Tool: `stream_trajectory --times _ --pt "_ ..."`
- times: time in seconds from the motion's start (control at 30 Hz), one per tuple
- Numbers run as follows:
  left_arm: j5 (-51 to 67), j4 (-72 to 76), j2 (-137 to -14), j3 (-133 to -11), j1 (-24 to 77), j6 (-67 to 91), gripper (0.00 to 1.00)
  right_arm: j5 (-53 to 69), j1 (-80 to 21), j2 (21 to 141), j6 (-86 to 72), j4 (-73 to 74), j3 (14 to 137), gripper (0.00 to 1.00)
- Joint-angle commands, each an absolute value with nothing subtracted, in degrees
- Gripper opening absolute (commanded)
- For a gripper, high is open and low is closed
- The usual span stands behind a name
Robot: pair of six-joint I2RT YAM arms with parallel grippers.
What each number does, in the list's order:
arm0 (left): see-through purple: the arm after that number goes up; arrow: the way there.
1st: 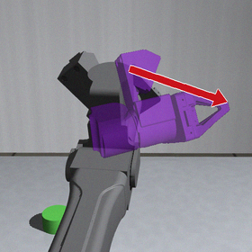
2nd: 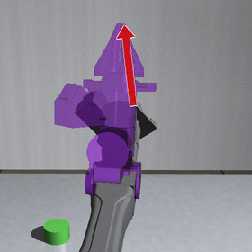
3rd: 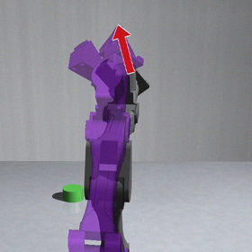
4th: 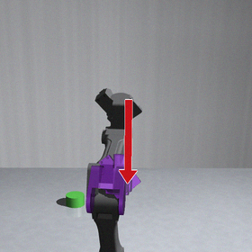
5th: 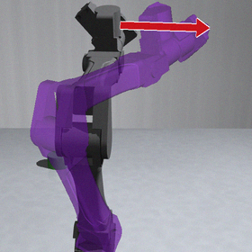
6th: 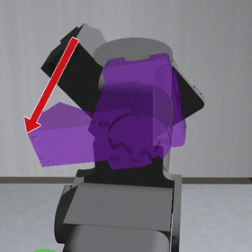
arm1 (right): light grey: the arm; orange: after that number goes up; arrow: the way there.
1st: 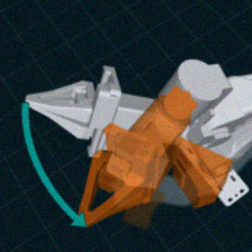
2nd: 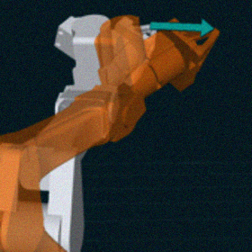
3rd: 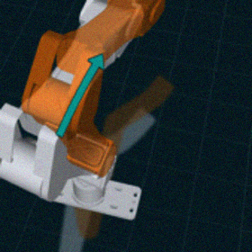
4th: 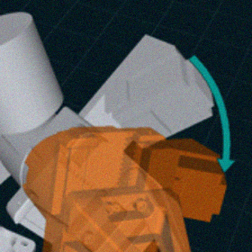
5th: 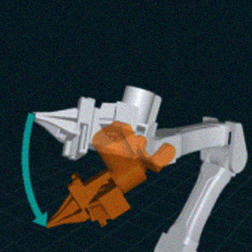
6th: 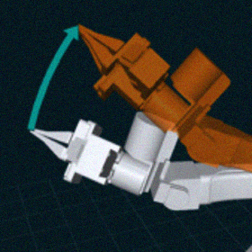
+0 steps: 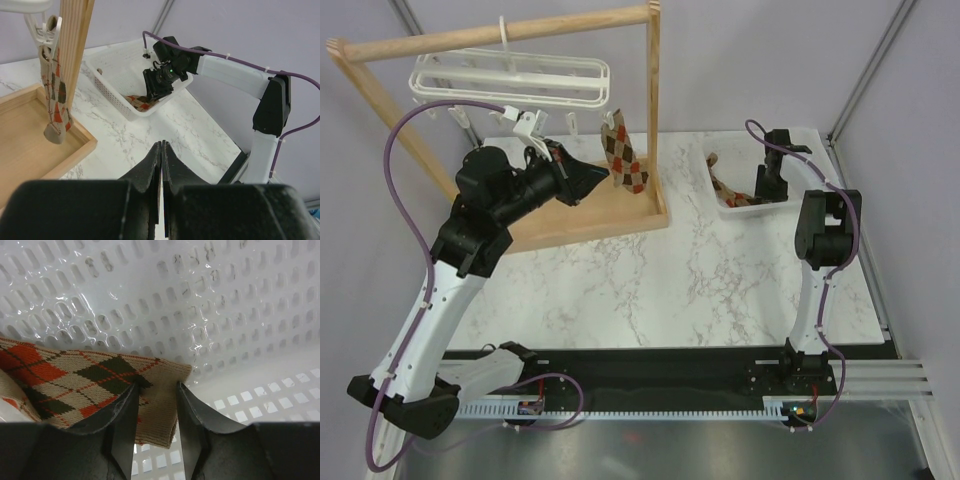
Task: Clip the socks to the hanger
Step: Pick up the sock from the bin.
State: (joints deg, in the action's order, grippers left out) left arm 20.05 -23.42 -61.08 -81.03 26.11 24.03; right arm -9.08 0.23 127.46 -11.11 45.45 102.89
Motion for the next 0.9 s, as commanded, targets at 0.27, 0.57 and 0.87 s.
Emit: stream_trajectory --times 0.27,0.57,0.87 --pt "21.79 -21.97 -60.03 -81.39 26.1 25.75 0.17 -9.32 1.14 126.48 -11.95 44.56 103.71 0.25" --pt "23.2 -22.76 -60.29 -78.66 26.02 26.45 0.4 -6.95 1.14 117.88 -12.04 39.39 103.19 0.0" --pt "31.98 -20.49 -61.08 -78.93 26.1 27.86 0.65 6.31 0.35 101.98 -11.61 36.21 99.32 0.0"
